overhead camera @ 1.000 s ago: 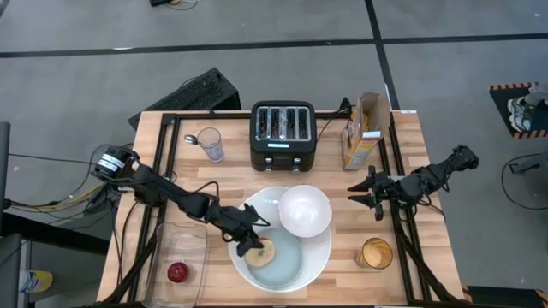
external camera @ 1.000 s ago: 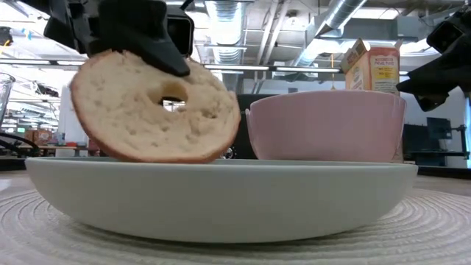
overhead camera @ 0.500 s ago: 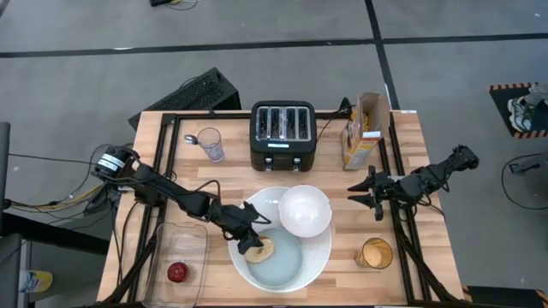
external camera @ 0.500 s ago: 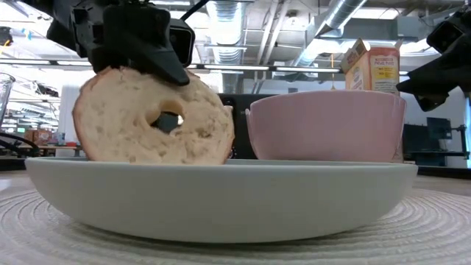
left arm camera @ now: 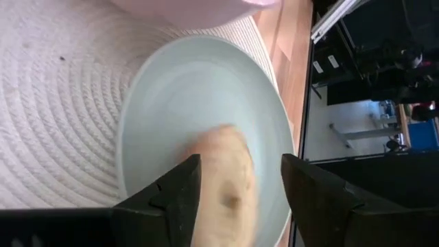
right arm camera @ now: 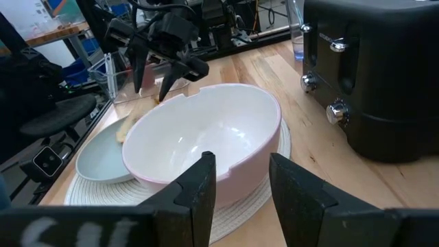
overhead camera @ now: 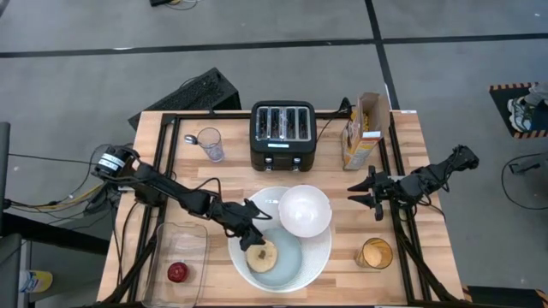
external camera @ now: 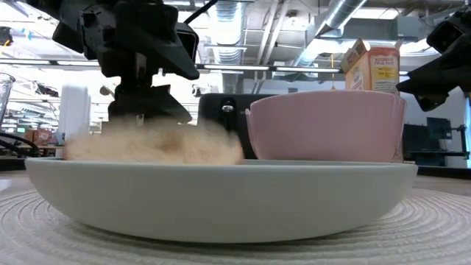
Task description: Arrange a breakfast setting
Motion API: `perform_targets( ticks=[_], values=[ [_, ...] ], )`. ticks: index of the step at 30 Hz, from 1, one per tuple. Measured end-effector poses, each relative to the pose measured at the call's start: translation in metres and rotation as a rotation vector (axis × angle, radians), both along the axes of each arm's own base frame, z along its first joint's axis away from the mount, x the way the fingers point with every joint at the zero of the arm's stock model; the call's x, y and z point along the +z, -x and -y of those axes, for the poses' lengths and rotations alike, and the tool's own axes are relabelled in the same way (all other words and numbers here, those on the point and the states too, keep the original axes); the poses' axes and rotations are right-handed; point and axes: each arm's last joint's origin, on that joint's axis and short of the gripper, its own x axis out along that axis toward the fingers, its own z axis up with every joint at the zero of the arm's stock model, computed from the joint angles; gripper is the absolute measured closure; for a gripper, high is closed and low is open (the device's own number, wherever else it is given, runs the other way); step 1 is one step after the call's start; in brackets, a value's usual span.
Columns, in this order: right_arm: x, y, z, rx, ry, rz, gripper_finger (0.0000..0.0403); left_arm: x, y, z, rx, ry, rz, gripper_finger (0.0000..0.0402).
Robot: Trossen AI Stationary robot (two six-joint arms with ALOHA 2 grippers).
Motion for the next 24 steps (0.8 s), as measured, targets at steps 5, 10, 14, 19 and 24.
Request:
perform_targets(
  ticks=[5,10,14,19,24],
  values=[
    [0.000,0.000,0.000,0.000,0.000,0.000,0.0243,0.000,-0.001,-0.004,0.000,0.000,0.001,0.0202],
    [0.000,0.000,0.000,0.000,0.000,0.000,0.0243,0.002,-0.002,-0.009,-0.020,0.024,-0.001,0.0202],
    [0.000,0.000,0.000,0.000,0.000,0.000,0.0243,0.009,-0.001,-0.012,-0.021,0.032,0.025,0.0203],
    [0.000,0.000,0.000,0.000,0.000,0.000,0.0243,0.023,0.006,-0.015,-0.022,0.044,0.023,0.0203],
    [0.000,0.000,0.000,0.000,0.000,0.000,0.0243,0.039,0.021,-0.019,0.008,0.066,-0.034,0.0203]
  ],
)
